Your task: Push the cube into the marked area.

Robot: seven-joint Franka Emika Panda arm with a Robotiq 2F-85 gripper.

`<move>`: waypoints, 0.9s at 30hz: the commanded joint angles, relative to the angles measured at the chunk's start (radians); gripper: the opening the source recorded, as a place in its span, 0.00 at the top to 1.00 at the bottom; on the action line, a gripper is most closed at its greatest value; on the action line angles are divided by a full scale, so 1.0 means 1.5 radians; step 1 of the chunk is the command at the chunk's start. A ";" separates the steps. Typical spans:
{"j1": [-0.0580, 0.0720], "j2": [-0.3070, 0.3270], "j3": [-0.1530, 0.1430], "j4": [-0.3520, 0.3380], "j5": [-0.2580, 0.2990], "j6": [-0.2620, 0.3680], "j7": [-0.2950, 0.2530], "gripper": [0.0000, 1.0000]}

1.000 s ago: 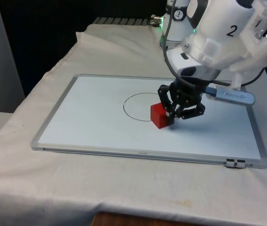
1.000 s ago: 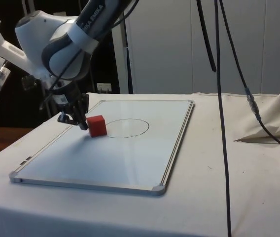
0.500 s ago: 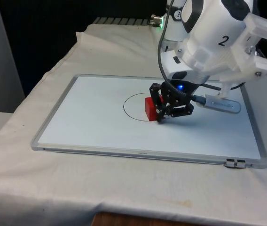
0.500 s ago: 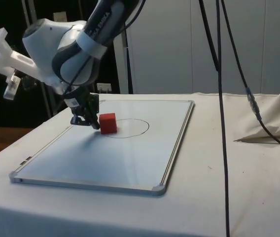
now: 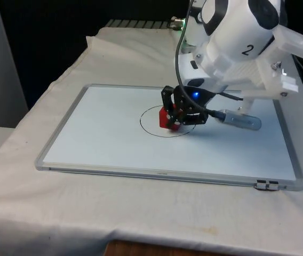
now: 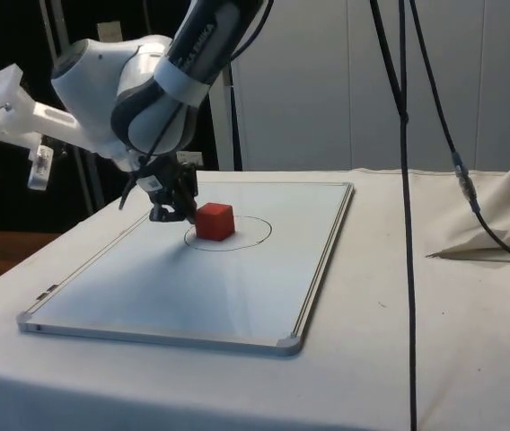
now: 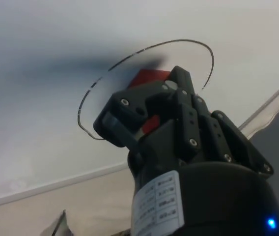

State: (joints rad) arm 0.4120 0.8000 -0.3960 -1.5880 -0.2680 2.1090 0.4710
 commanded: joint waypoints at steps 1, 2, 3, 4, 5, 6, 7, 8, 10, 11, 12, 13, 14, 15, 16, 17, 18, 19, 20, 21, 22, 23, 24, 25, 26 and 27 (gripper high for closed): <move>0.003 -0.006 -0.002 -0.005 -0.003 0.007 0.002 1.00; 0.001 -0.005 -0.001 -0.001 -0.004 0.005 -0.001 1.00; -0.003 -0.001 -0.001 0.008 -0.005 0.006 -0.004 1.00; 0.000 -0.003 -0.002 0.004 -0.005 0.003 -0.001 1.00; -0.005 0.000 -0.001 0.010 -0.004 0.009 -0.007 1.00; -0.007 0.001 -0.002 0.011 -0.003 0.011 -0.009 1.00; -0.008 0.001 -0.002 0.013 -0.003 0.013 -0.012 1.00; -0.010 0.001 -0.002 0.014 -0.002 0.015 -0.015 1.00; -0.013 -0.003 -0.002 0.013 -0.001 0.022 -0.022 1.00; -0.007 0.001 -0.005 0.013 -0.004 0.014 -0.013 1.00; -0.015 -0.007 -0.003 0.012 -0.001 0.027 -0.029 1.00; -0.013 -0.010 -0.004 0.011 -0.002 0.027 -0.033 1.00; -0.013 -0.013 -0.004 0.011 -0.003 0.027 -0.036 1.00; -0.012 -0.015 -0.005 0.010 -0.003 0.027 -0.039 1.00; -0.011 -0.018 -0.005 0.011 -0.004 0.025 -0.043 1.00; -0.011 -0.020 -0.005 0.011 -0.005 0.024 -0.047 1.00; -0.009 -0.024 -0.006 0.013 -0.008 0.021 -0.054 1.00; -0.009 -0.027 -0.006 0.013 -0.009 0.019 -0.058 1.00; -0.009 -0.029 -0.006 0.014 -0.011 0.018 -0.062 1.00; -0.009 -0.029 -0.006 0.014 -0.011 0.018 -0.062 1.00; -0.009 -0.027 -0.007 0.015 -0.009 0.020 -0.060 1.00; -0.009 -0.032 -0.006 0.016 -0.012 0.016 -0.070 1.00; -0.009 -0.034 -0.006 0.017 -0.013 0.015 -0.075 1.00; -0.008 -0.035 -0.006 0.019 -0.013 0.015 -0.079 1.00; -0.008 -0.037 -0.006 0.021 -0.013 0.014 -0.083 1.00; -0.009 -0.038 -0.006 0.022 -0.013 0.014 -0.088 1.00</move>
State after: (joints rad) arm 0.3990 0.7460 -0.4060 -1.5520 -0.2850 2.1330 0.3400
